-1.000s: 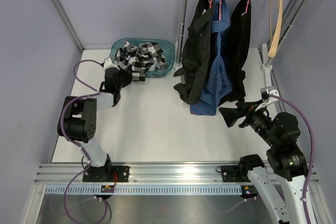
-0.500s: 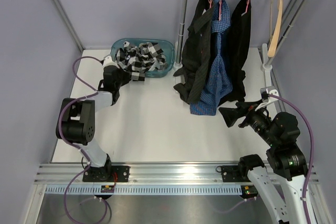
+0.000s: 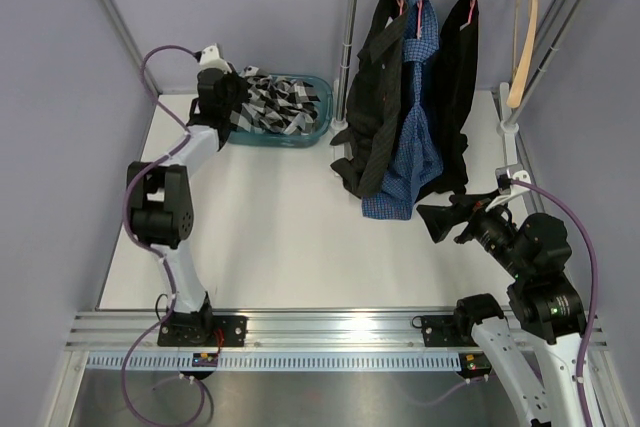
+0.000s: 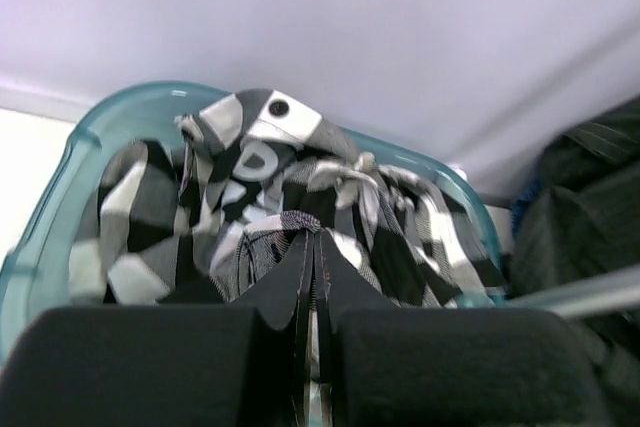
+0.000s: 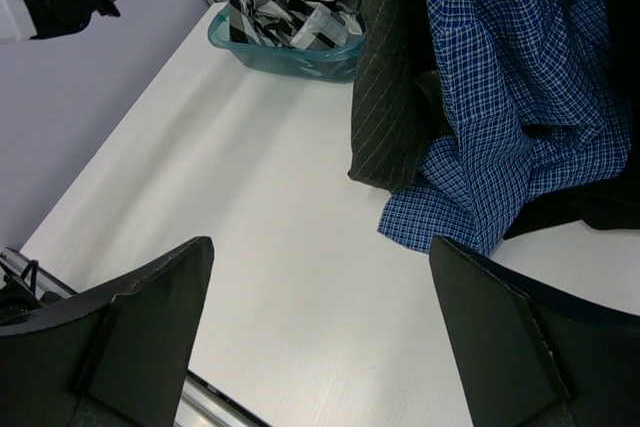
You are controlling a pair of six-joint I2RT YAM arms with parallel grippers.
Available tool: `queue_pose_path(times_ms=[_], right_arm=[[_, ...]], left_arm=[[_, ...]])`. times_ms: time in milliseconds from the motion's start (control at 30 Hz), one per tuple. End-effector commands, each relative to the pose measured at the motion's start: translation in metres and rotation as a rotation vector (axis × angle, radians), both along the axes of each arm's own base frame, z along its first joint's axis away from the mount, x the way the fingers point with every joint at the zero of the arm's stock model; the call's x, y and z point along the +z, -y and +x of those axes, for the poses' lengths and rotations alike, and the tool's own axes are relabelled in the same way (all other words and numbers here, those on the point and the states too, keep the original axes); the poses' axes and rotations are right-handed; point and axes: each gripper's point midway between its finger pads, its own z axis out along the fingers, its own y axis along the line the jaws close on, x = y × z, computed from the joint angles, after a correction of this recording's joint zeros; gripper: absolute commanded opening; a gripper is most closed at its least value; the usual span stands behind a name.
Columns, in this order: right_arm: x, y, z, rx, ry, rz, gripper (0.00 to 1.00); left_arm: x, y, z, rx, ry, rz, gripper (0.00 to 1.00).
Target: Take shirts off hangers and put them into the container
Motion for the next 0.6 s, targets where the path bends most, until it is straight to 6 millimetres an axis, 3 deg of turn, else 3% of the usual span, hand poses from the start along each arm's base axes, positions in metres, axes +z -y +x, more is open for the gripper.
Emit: queue_pose_path(times_ms=[0,33,67,100,133,167,333,567], right_arm=[[0.001,-0.001,0.001,0.009,0.014,-0.015,1.00],[0.000,-0.002,0.003,0.009,0.007,-0.017,1.00],[0.001,-0.001,0.003,0.007,0.005,-0.018,0.99],[0.001,-0.001,0.004,0.008,0.006,-0.022,1.00],[-0.001,-0.001,0.005,0.006,-0.003,-0.024,0.99],[-0.001,-0.001,0.006,0.003,-0.006,-0.025,0.99],[-0.003,-0.002,0.011,0.002,-0.020,-0.030,0.99],[-0.003,-0.002,0.011,0.002,-0.028,-0.032,0.99]], left_arm=[[-0.036,-0.007,0.029,0.020,-0.078,0.065,0.00],[-0.023,-0.005,0.042,0.018,-0.056,0.065,0.00],[-0.031,-0.005,0.048,0.020,-0.077,0.067,0.00],[-0.064,-0.004,0.052,0.020,-0.160,0.072,0.00],[-0.054,-0.004,0.062,0.022,-0.146,0.069,0.00],[-0.063,-0.004,0.065,0.027,-0.172,0.067,0.00],[-0.108,-0.008,0.066,0.068,-0.290,0.082,0.00],[-0.143,-0.019,0.057,0.116,-0.454,0.135,0.00]])
